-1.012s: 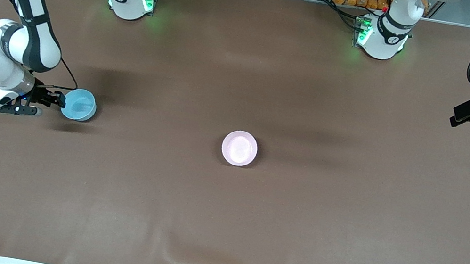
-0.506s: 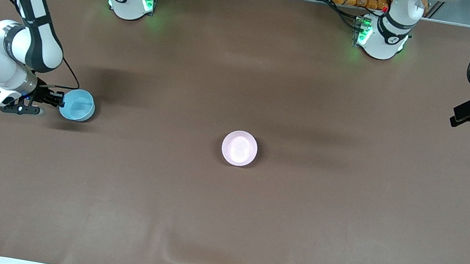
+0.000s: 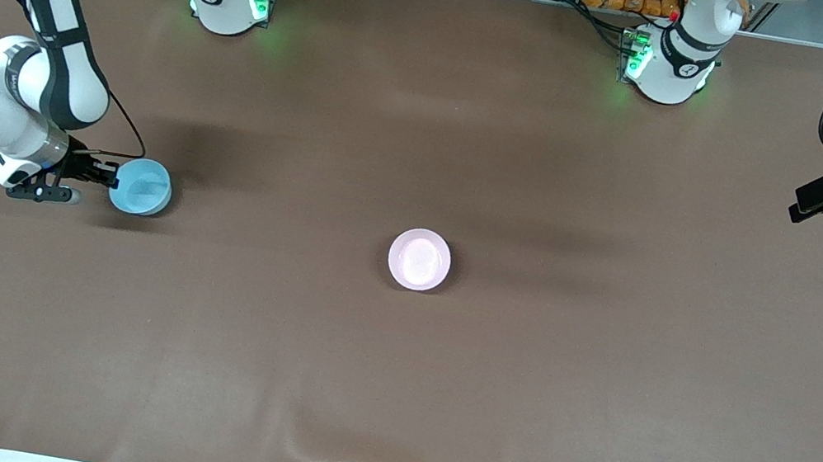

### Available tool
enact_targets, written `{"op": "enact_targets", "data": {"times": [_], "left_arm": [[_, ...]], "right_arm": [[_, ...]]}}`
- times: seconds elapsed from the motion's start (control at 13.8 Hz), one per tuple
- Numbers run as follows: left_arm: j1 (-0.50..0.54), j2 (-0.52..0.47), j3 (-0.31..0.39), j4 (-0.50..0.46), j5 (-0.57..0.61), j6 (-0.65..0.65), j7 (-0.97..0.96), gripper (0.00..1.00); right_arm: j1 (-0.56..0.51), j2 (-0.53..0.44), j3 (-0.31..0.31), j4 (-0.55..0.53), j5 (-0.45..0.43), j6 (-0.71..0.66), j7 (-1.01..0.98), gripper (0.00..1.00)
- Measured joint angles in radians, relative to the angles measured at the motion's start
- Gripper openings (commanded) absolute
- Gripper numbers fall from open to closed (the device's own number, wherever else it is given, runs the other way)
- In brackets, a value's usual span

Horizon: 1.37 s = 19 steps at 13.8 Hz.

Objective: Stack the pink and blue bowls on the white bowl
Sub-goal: 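Grasp the blue bowl's rim with the right gripper and lift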

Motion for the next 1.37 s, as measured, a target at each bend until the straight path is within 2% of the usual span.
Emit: {"op": "enact_targets", "data": {"times": [0.22, 0.43, 0.87, 1.37], "left_arm": [[0.000, 0.000, 0.000, 0.000, -0.010, 0.000, 0.000, 1.00], [-0.001, 0.000, 0.000, 0.000, -0.011, 0.000, 0.000, 1.00], [-0.003, 0.000, 0.001, -0.001, -0.011, 0.000, 0.000, 1.00], [-0.004, 0.000, 0.002, -0.002, -0.011, 0.000, 0.000, 1.00]], "right_arm": [[0.015, -0.008, 0.003, 0.118, 0.043, -0.200, 0.044, 0.00], [0.086, -0.026, 0.013, 0.233, 0.050, -0.325, 0.238, 0.00], [0.278, -0.015, 0.125, 0.405, 0.054, -0.338, 0.757, 0.00], [0.502, 0.161, 0.135, 0.643, 0.055, -0.336, 1.231, 0.00]]}}
